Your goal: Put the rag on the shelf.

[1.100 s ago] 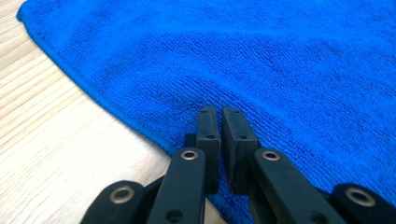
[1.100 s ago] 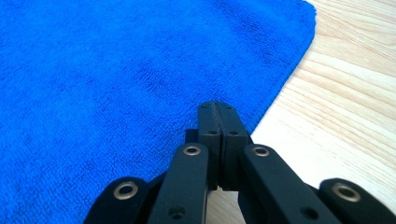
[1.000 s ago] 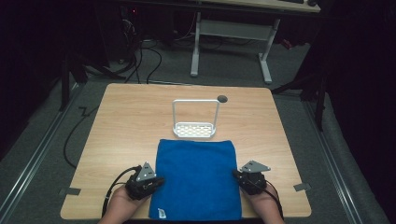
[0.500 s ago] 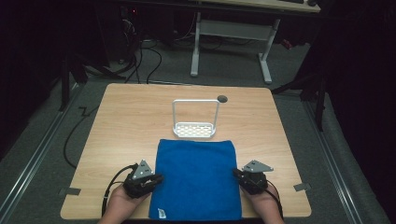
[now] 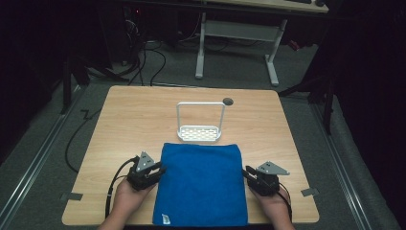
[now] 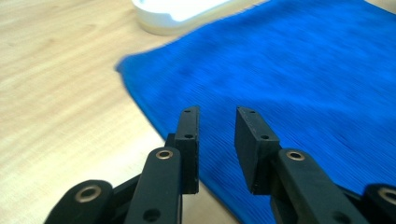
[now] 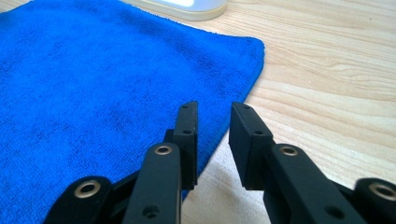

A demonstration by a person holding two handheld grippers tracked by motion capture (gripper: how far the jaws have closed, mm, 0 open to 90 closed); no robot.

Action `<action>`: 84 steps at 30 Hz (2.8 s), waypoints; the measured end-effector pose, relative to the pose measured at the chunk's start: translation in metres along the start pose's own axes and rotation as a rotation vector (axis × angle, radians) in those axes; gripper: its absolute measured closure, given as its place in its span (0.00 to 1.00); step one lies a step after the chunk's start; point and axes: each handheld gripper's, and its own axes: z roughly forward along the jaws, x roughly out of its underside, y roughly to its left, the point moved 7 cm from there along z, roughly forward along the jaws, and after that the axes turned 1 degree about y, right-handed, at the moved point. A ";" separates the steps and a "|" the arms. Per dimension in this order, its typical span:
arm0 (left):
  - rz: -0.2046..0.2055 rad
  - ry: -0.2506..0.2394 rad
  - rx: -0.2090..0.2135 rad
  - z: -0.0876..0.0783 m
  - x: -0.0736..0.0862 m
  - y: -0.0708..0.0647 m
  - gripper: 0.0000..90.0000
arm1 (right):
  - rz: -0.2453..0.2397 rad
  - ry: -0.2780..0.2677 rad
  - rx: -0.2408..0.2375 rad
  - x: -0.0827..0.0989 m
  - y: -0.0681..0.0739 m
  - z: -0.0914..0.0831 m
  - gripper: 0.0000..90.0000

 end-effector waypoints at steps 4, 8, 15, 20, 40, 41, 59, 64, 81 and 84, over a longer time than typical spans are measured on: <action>-0.043 -0.006 -0.027 0.012 -0.009 0.013 0.79 | -0.024 -0.009 -0.005 -0.001 0.001 0.001 0.80; -0.066 0.005 -0.047 0.029 -0.017 0.024 0.80 | -0.024 -0.015 -0.009 -0.002 0.001 0.001 0.80; -0.102 0.009 -0.087 0.052 -0.029 0.045 0.78 | -0.021 -0.019 0.003 -0.004 0.000 0.001 0.81; -0.132 0.010 -0.105 0.065 -0.030 0.056 0.75 | 0.001 -0.017 0.015 -0.014 -0.004 0.007 0.80; -0.121 0.044 -0.078 0.071 -0.029 0.054 0.77 | 0.125 0.112 0.075 -0.055 -0.042 0.084 0.69; -0.110 0.046 -0.079 0.072 -0.029 0.053 0.79 | 0.125 0.115 0.079 -0.055 -0.041 0.085 0.69; -0.087 0.032 -0.053 0.069 -0.030 0.047 0.97 | 0.055 0.066 0.064 -0.050 -0.027 0.079 0.98; -0.106 -0.006 -0.037 0.064 -0.032 0.043 0.97 | 0.065 -0.025 0.063 -0.056 -0.027 0.063 0.98; -0.093 -0.195 -0.066 0.016 -0.043 0.026 0.97 | 0.093 -0.170 0.015 -0.067 -0.018 0.030 0.98; -0.091 -0.213 -0.066 0.013 -0.045 0.025 0.97 | 0.090 -0.184 0.013 -0.069 -0.016 0.028 0.98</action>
